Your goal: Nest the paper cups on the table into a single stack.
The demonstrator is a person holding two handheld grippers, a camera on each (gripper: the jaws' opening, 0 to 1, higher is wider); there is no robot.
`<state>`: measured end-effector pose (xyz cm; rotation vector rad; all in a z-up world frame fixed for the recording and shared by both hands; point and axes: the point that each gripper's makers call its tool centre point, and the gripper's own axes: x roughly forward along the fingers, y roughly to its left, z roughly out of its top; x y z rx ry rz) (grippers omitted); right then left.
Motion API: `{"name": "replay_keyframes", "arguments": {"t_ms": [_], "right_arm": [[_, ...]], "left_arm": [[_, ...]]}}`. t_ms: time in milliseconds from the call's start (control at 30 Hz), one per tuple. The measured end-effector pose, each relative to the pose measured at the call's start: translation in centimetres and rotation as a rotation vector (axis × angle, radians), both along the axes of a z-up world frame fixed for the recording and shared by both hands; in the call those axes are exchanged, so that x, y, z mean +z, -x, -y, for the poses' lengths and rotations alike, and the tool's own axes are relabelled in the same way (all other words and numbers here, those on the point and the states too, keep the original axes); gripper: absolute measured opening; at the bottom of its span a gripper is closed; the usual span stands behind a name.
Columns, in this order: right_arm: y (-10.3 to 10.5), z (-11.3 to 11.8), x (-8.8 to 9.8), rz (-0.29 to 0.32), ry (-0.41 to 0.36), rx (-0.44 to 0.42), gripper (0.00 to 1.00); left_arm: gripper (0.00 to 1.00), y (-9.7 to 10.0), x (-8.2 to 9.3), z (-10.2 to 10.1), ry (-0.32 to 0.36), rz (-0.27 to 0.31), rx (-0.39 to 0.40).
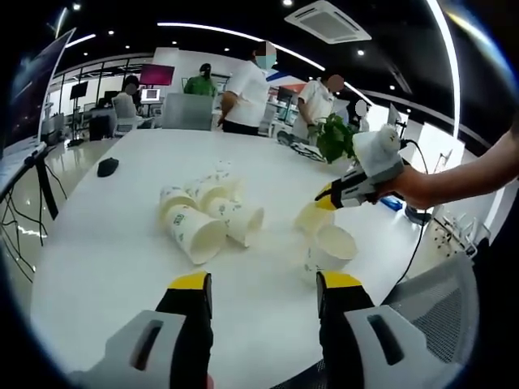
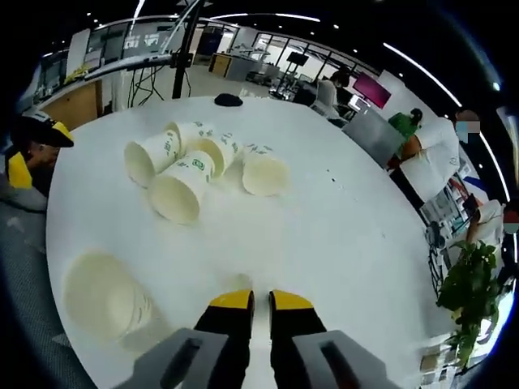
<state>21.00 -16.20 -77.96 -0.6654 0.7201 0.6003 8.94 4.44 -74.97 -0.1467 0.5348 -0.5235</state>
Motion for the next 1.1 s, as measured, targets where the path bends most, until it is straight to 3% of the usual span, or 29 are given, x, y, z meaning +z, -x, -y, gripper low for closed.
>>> {"name": "replay_keyframes", "arguments": {"t_ms": [233, 667, 1100], "right_arm": [[-0.1, 0.5, 1.3, 0.035, -0.017, -0.015, 0.00], [-0.8, 1.3, 2.0, 0.048, -0.073, -0.076, 0.00], [0.5, 0.6, 6.2, 0.094, -0.148, -0.075, 0.00]], "left_arm": [[0.51, 0.0, 0.1, 0.0, 0.002, 0.005, 0.002], [0.51, 0.4, 0.2, 0.8, 0.002, 0.007, -0.044], [0.51, 0.8, 0.3, 1.5, 0.009, 0.004, -0.079]]}}
